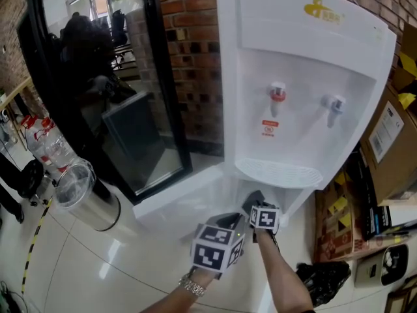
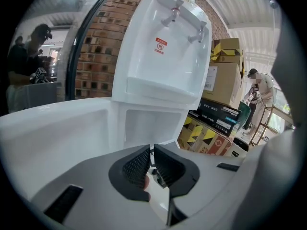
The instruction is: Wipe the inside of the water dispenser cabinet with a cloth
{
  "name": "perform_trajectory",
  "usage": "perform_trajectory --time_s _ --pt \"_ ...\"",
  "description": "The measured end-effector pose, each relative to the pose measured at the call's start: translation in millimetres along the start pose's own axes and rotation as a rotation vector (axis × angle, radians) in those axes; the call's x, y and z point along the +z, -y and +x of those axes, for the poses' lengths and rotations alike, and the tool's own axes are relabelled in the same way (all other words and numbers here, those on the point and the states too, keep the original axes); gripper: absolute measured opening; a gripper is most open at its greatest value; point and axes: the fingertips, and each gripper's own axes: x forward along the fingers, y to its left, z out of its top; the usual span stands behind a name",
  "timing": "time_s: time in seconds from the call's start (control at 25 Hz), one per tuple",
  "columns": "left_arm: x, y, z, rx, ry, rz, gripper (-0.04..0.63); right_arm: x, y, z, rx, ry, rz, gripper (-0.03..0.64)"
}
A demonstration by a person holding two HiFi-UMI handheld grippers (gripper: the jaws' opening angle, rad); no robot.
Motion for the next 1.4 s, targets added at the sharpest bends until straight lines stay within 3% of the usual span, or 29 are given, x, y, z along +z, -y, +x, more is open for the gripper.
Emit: perform_trajectory --time_s 0.12,0.24,0.32,0.48,0.64,0.72,0.88,1.04,1.12,1.28,1.4 --pt "1 0 0 0.001 0.003 -0.002 0.021 9 49 -17 -0.143 0.041 0.032 0.008" --pt "1 6 2 -0.011 0.002 0.005 0.021 13 78 -31 -0.197 0.074 0.083 0.008" --pt "0 8 4 -0.016 -0.001 0.009 0.021 21 75 -36 -0.181 0.102 0.092 0.008" --pt "-1 9 6 -0.019 -0.005 0.012 0.021 30 38 -36 -0.121 0.107 0.013 0.008" --pt "0 6 3 -0.016 -0.001 0.006 0.021 39 -30 -26 0.058 0.150 -0.095 0.008" --pt "1 6 1 -0.017 -0.001 0.006 0.021 39 -50 -23 0.106 0.153 -0.131 0.008" --pt "0 4 0 -0.012 -0.006 0.009 0.021 5 -3 -6 -0.001 0.037 -0.089 0.008" --pt "-1 4 1 -0.005 -0.012 0.018 0.021 10 62 -25 -0.161 0.062 0.011 0.008" --pt "0 7 3 -0.012 -0.011 0.019 0.021 17 75 -35 -0.197 0.092 0.038 0.008" --pt "-2 9 7 -0.017 -0.016 0.024 0.021 37 55 -35 -0.133 0.156 0.016 0.008" --pt "-6 4 7 -0.005 -0.027 0.032 0.021 46 18 -21 -0.017 0.189 -0.017 0.008"
